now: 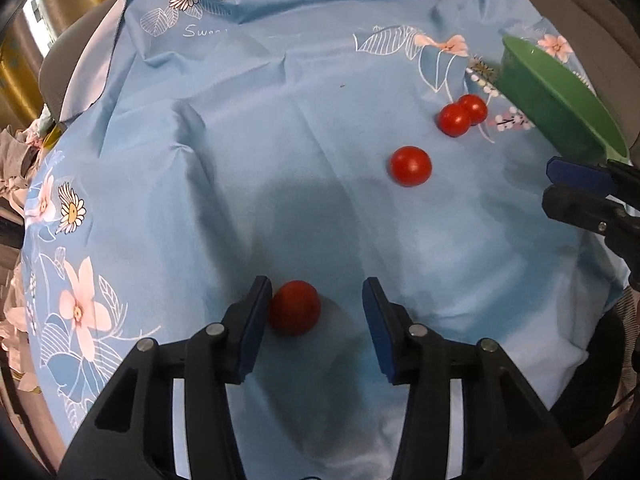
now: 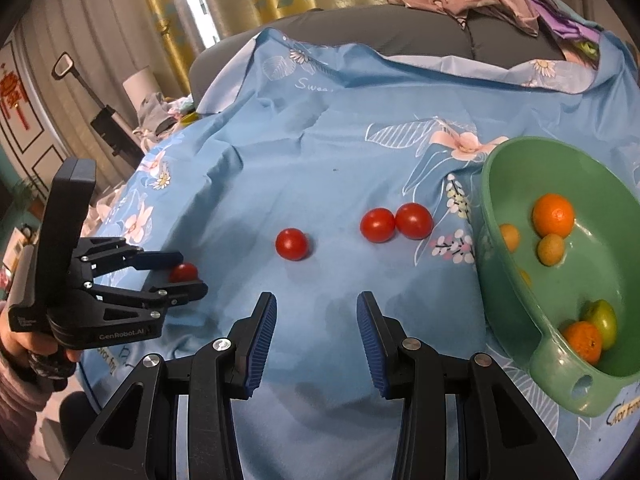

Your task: Organize fruits

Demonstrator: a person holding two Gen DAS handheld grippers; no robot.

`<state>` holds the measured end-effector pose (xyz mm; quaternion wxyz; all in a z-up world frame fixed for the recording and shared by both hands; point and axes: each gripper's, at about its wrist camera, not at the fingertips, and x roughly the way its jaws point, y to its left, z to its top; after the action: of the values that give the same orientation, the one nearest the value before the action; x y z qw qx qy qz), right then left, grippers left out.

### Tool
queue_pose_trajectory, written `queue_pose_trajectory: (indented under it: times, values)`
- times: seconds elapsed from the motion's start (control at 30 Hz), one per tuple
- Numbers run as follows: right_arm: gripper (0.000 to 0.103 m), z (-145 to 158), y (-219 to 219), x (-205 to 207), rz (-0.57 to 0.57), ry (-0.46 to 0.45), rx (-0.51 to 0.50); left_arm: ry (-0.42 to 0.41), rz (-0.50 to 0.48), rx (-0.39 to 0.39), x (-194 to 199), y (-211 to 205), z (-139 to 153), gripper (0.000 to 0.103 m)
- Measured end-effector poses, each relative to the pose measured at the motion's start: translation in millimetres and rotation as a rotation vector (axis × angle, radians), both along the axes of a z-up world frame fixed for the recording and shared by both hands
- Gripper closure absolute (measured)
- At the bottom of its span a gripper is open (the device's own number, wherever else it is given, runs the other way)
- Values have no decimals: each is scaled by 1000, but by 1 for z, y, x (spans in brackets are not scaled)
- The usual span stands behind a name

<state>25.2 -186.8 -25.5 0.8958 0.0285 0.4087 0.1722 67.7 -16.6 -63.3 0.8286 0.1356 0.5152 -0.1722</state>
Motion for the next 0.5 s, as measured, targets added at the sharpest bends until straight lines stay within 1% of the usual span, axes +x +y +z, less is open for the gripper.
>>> queue_pose_trajectory:
  times: [0.07,0.1,0.23,0.4,0.43,0.5]
  values:
    - [61,-1,0,3,3,2,1,8,-13,43,2,-3,-2,63]
    - [61,-1,0,5,5,1,1,11,-20,61,3,-5,-3,63]
    - [61,0,5,14,18,-6,-7,23,-74,157,4,-9,-7,71]
    - [61,-2,10,24,40,-2,13,51,-110,184,8,-8,-6,74]
    - [61,-4,11,26,47,5,18,62,-112,174,9,-8,-6,78]
    - [61,-7,13,31,53,23,23,75,-107,153,8,-4,-6,79]
